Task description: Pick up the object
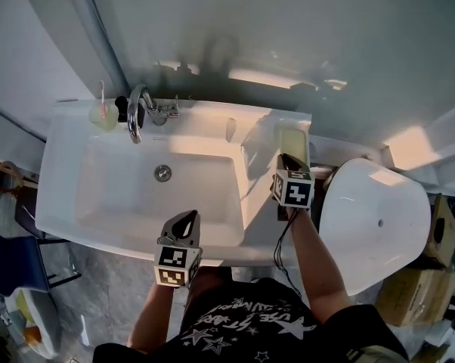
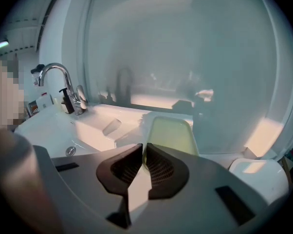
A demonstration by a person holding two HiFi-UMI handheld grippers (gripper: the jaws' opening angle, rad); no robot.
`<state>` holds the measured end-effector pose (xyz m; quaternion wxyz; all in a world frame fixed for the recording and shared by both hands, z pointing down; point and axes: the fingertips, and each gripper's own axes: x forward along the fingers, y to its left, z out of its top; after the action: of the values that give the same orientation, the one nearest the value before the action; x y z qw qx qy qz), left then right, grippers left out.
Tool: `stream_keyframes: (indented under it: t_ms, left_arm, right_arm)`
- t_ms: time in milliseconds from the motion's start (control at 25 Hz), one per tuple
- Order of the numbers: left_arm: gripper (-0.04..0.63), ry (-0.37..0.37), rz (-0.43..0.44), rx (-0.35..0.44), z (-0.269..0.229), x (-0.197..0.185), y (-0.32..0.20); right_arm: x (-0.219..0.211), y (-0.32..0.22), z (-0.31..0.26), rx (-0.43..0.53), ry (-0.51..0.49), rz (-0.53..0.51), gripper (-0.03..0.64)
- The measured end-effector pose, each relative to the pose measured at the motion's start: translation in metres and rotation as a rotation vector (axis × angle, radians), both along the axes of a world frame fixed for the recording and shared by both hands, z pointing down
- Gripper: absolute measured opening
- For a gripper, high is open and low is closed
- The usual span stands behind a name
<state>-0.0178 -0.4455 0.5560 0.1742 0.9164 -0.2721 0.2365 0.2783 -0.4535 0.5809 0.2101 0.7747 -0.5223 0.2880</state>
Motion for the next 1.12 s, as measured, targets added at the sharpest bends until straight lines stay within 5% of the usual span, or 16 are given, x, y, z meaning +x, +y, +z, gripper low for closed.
stream_keyframes:
  t_ms: [680,1120]
  left_arm:
    - [0.015,0.023,-0.168,0.138,-0.06,0.006,0.158]
    - [0.015,0.026,-0.276,0.155,-0.068,0.003,0.3]
  right_arm:
    - [-0.039,0.151,-0.06,0.143,-0.036,-0.221,0.035]
    - [-0.055,0.266,-0.072,0.174,-0.032,-0.367,0.034]
